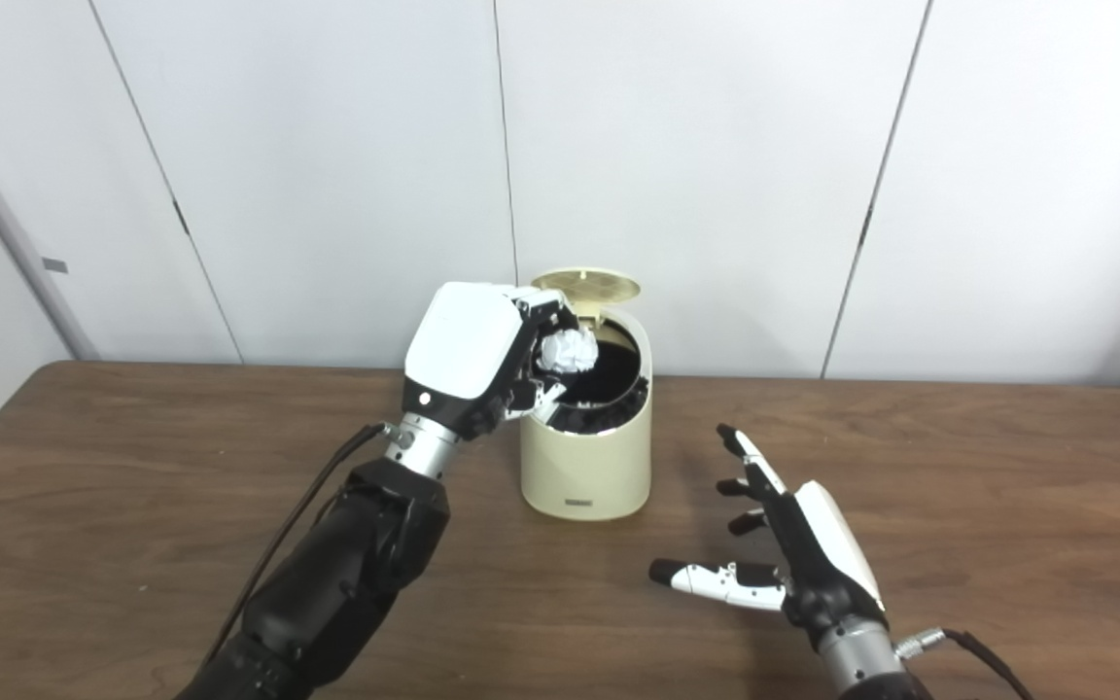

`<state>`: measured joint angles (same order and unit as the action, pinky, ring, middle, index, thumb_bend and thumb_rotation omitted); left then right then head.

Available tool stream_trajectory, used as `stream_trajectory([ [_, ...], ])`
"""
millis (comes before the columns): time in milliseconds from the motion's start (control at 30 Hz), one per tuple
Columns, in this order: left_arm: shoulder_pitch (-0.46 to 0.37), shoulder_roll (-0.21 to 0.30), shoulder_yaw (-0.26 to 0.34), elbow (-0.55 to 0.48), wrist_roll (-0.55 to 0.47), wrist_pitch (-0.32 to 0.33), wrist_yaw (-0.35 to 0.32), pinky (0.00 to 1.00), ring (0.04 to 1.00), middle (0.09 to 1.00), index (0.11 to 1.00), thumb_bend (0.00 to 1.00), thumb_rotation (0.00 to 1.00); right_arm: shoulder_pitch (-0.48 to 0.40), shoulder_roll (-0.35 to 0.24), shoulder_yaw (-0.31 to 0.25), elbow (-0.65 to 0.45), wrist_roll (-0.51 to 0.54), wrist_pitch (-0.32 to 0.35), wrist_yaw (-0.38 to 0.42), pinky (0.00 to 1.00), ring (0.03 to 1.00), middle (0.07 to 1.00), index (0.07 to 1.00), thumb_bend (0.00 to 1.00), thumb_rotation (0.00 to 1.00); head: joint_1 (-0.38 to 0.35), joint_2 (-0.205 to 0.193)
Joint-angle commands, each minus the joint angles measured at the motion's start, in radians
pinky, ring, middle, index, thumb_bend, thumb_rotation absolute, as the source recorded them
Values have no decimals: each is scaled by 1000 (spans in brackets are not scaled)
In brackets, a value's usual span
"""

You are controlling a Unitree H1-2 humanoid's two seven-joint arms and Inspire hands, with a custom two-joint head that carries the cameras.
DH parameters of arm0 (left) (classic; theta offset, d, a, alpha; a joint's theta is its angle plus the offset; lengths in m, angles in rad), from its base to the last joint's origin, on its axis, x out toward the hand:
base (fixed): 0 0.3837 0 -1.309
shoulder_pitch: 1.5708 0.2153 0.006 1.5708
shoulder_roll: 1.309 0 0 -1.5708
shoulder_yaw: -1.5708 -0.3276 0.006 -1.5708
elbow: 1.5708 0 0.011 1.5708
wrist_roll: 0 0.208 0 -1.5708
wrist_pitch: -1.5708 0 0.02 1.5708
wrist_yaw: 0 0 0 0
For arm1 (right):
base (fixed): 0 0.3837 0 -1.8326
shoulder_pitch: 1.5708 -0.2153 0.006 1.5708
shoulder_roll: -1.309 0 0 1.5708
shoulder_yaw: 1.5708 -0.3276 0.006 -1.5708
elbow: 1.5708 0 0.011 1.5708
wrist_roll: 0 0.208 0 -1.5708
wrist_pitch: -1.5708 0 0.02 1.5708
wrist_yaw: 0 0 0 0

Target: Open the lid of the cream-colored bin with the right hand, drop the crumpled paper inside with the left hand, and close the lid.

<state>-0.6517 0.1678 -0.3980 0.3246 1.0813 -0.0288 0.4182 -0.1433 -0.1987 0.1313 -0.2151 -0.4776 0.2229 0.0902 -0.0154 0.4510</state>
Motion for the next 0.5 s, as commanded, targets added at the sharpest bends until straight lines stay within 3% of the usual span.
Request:
stream_trajectory([
  [0, -52, 10, 3, -29, -3, 2, 4, 419, 486, 475, 519, 519, 0, -24, 3, -3, -35, -5, -29, -20, 629, 807, 947, 951, 825, 403, -1, 0],
  [367, -46, 18, 2, -46, -11, -1, -14, 439, 525, 480, 511, 523, 0, -23, 8, -4, -37, -4, -21, -17, 639, 816, 952, 953, 828, 413, 0, 4],
  [467, -44, 19, 2, -52, -11, 0, -21, 457, 540, 568, 497, 522, 56, -23, 7, -3, -36, -9, -22, -18, 638, 814, 949, 952, 828, 412, 0, 5],
])
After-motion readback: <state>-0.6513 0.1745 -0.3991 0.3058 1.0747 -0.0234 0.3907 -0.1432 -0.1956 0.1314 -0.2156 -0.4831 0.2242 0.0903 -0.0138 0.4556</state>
